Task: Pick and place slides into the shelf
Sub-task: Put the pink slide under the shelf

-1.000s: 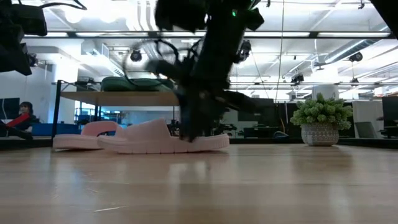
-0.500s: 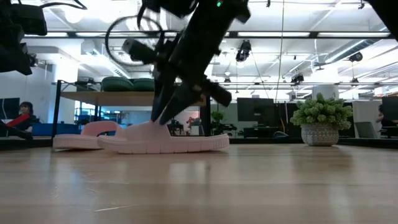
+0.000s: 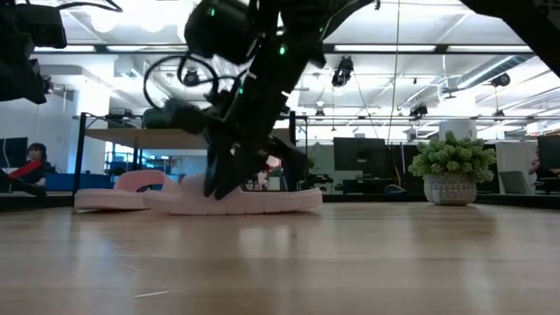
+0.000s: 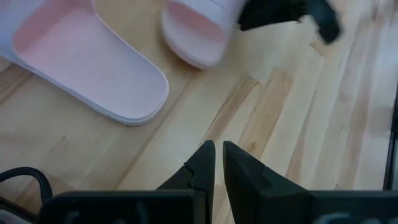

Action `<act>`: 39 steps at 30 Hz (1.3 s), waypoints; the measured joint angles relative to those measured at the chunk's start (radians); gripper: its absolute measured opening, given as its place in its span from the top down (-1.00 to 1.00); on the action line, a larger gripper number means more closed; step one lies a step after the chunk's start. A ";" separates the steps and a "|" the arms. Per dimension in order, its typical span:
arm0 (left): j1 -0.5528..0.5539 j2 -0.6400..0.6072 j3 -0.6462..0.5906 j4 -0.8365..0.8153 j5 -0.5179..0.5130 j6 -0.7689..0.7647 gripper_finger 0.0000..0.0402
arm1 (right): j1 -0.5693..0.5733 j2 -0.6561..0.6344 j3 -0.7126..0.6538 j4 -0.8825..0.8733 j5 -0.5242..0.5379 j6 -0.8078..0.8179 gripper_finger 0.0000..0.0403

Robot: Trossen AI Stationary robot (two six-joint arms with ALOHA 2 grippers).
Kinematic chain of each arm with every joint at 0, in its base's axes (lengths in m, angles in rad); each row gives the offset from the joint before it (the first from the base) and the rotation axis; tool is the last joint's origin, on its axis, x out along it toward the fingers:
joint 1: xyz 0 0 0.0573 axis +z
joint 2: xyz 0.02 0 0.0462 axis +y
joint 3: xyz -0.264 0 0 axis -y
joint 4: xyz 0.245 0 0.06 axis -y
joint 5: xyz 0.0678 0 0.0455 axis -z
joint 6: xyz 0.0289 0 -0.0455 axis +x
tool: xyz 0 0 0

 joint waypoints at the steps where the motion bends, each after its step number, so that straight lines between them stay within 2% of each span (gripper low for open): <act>1: 0.000 -0.002 0.001 0.001 0.000 0.000 0.92 | -0.005 0.008 0.006 -0.004 0.018 0.004 0.71; 5: 0.000 -0.008 0.002 0.002 0.000 -0.008 0.92 | -0.015 0.011 0.048 0.002 0.060 0.001 0.71; 10: 0.000 -0.011 0.002 0.012 0.000 -0.010 0.92 | -0.009 0.007 0.134 -0.050 0.025 -0.035 0.71; 13: 0.000 -0.010 0.006 0.019 0.000 -0.010 0.92 | 0.008 0.001 0.215 -0.198 0.075 -0.013 0.71; 17: 0.000 -0.009 0.001 0.017 -0.001 -0.009 0.92 | 0.031 -0.001 0.291 -0.486 0.211 0.094 0.71; 21: 0.000 -0.010 -0.003 0.017 -0.010 -0.002 0.92 | 0.021 0.000 0.288 -0.654 0.236 0.161 0.71; 30: 0.000 -0.014 -0.005 0.017 -0.023 0.017 0.92 | -0.040 0.005 0.156 -0.595 0.198 0.183 0.71; 35: 0.000 -0.014 -0.003 0.017 -0.023 0.017 0.92 | -0.065 0.005 0.088 -0.506 0.178 0.195 0.71; 39: 0.000 -0.014 -0.002 0.017 -0.019 0.016 0.92 | -0.066 0.003 0.048 -0.443 0.106 0.187 0.71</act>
